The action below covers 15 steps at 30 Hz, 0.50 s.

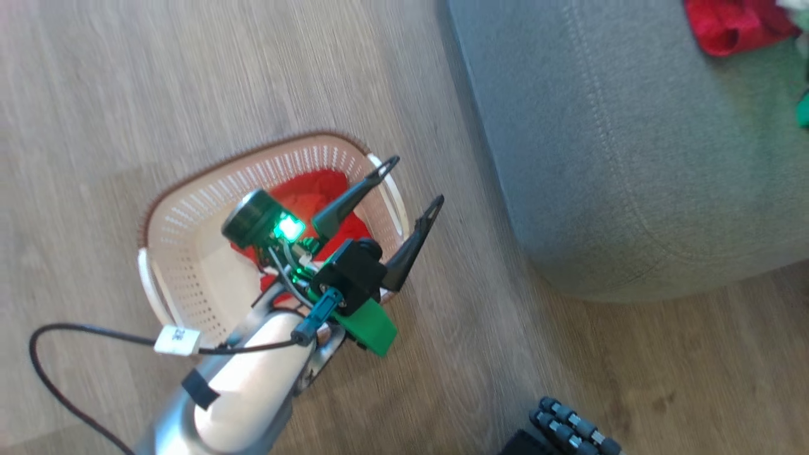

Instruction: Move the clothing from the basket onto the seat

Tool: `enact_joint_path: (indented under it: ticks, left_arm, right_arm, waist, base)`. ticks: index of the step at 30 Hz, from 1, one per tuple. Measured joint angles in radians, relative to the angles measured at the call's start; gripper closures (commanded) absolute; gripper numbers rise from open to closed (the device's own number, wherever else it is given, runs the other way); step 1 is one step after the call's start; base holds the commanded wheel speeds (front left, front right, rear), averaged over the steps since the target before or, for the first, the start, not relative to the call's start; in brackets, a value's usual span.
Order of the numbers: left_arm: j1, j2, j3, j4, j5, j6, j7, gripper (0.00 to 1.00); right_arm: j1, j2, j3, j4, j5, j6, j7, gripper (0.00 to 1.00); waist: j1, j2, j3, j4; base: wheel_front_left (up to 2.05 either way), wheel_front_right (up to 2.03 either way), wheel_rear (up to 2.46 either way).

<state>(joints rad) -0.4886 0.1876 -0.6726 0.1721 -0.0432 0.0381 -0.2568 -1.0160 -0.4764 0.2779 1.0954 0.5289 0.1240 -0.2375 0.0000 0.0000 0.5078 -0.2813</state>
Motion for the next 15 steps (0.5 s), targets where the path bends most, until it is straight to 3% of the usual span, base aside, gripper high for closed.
enact_joint_path:
  ticks: [8, 15]
  left_arm:
    - [0.047, -0.039, 0.042, 0.008, -0.002, 0.001, 0.000, 0.00]
    - [0.138, -0.069, 0.089, 0.007, -0.009, 0.001, 0.000, 0.00]
  right_arm:
    - [0.060, -0.002, 0.100, -0.047, 0.056, 0.000, -0.005, 0.00]
    - [0.158, -0.025, 0.170, -0.223, 0.102, 0.000, -0.011, 0.00]
  waist:
    - [0.0000, 0.0000, -0.122, 0.016]
    - [-0.0001, 0.0001, -0.228, 0.049]
  base:
    - [0.00, 0.00, 0.00]
    - [0.00, 0.00, 0.00]
